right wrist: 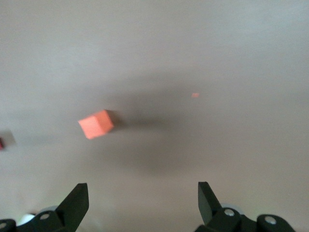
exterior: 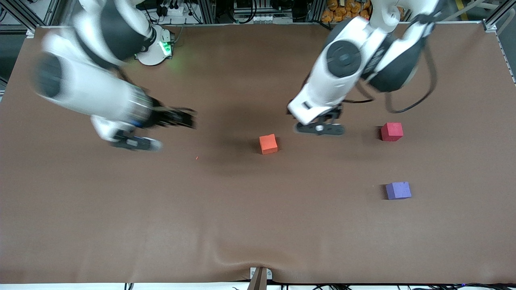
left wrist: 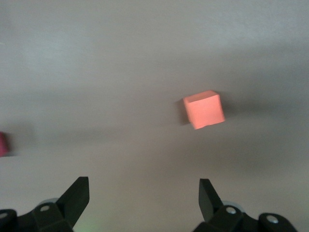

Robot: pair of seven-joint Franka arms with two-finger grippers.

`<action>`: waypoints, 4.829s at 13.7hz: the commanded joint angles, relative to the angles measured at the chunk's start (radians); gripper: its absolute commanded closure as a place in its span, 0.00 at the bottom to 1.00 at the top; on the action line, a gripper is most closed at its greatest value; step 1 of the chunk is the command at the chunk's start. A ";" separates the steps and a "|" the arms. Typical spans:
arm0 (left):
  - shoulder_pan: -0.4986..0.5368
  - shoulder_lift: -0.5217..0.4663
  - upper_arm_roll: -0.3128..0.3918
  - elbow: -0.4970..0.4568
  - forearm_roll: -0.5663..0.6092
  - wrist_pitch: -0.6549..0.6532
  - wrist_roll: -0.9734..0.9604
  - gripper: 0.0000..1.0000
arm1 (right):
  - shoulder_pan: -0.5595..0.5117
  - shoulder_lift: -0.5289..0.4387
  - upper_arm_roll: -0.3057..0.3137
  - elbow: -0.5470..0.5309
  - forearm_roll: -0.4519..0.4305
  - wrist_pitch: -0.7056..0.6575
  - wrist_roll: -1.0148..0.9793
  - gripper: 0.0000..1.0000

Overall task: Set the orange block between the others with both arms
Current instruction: 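Set the orange cube mid-table while the left gripper reaches toward it, then grasp the orange cube with the left gripper while the right gripper withdraws, then carry the orange cube with the left gripper between pink and purple cubes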

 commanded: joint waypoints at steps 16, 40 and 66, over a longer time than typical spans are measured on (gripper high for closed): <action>-0.210 0.422 0.039 0.115 0.314 0.353 -0.608 0.00 | -0.288 -0.146 -0.043 0.025 -0.303 -0.187 -0.573 0.00; 0.158 0.108 -0.061 0.039 0.217 0.068 -0.260 1.00 | -0.298 -0.139 -0.042 0.032 -0.294 -0.210 -0.481 0.00; 0.783 0.011 -0.063 -0.613 0.254 0.707 0.484 1.00 | -0.308 -0.140 -0.037 0.032 -0.290 -0.210 -0.482 0.00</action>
